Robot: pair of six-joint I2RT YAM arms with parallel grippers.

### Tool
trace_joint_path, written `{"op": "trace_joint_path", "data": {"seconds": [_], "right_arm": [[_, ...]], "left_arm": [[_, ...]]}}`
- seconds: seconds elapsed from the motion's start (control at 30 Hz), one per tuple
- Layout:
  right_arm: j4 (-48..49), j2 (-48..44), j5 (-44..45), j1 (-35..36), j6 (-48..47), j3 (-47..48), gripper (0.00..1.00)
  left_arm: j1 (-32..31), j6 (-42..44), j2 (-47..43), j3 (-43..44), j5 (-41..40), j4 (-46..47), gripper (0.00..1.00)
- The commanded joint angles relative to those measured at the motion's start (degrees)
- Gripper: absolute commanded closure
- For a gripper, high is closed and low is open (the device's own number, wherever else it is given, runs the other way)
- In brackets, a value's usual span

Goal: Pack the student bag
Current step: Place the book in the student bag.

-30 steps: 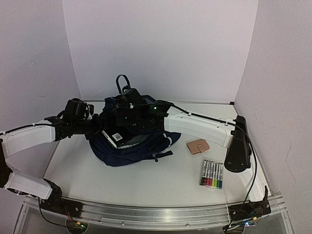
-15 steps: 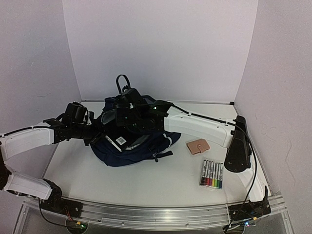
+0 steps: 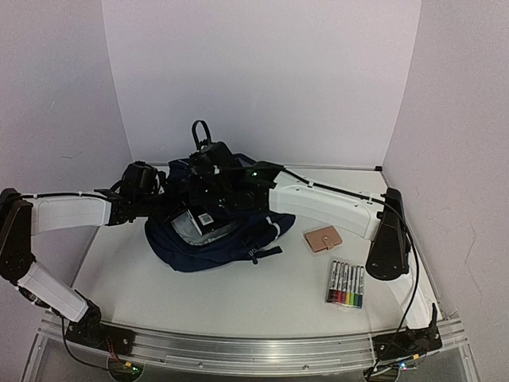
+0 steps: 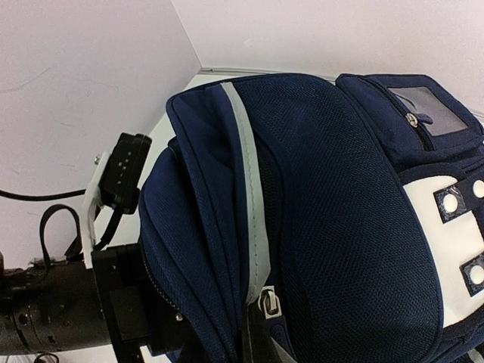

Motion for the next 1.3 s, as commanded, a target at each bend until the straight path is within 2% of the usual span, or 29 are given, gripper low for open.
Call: {"op": "trace_joint_path", "data": {"seconds": [0.0,0.13,0.17,0.2,0.33,0.37,0.5,0.53,0.67,0.8,0.87,1.03,1.17,1.27], "right_arm": [[9.55,-2.18,-5.03,1.57,1.4,4.12,1.0],[9.45,-2.89,-2.71,1.59,0.95,2.82,1.0],[9.44,-3.71,-1.77,1.55,0.39,1.73,0.99],[9.49,-4.55,-0.56,1.55,-0.03,0.56,0.94],[9.3,-9.15,3.54,1.11,-3.24,-5.31,0.57],[9.03,-10.7,4.11,0.63,-3.71,-7.45,0.44],[7.24,-17.41,6.66,-2.59,-5.7,-16.07,0.08],[6.9,-19.51,6.78,-4.05,-6.27,-18.63,0.05],[5.07,-25.27,2.06,-12.22,-7.67,-27.28,0.02],[2.46,-25.82,-4.88,-21.48,-12.44,-31.26,0.02],[1.91,-24.42,-9.36,-26.61,-15.54,-32.31,0.02],[0.61,-16.94,-18.82,-35.59,-25.21,-31.22,0.02],[-0.43,-10.92,-21.84,-39.1,-33.99,-28.14,0.02],[-0.83,-6.99,-20.21,-40.25,-38.33,-25.49,0.02]], "left_arm": [[-0.4,-0.43,3.77,3.98,0.64,12.41,0.81],[-0.4,0.78,4.1,5.56,0.77,10.05,0.79],[-0.4,1.8,3.11,5.61,-0.09,8.52,0.73],[-0.41,2.74,1.38,5.46,-0.74,6.44,0.66],[-0.17,5.22,-6.56,3.59,-3.1,-1.46,0.4],[0.04,5.54,-8.04,3.21,-2.9,-3.67,0.35],[1.02,5.07,-14.24,1.4,-2.75,-11.58,0.26],[1.36,4.81,-15.47,1.1,-2.78,-13.15,0.23],[4.67,4.48,-20.35,0.25,-0.65,-19.15,0.15],[12.23,5.45,-22.05,0.78,8.3,-21.52,0.1],[14.04,6.55,-22.36,1.83,11.06,-21.81,0.07],[14.71,9.67,-20.6,7.31,11.55,-25.73,0.04],[14.87,9.77,-19.59,8.0,12.89,-25.7,0.02],[15.04,9.45,-19.61,7.36,13.28,-25.62,0.02]]}}
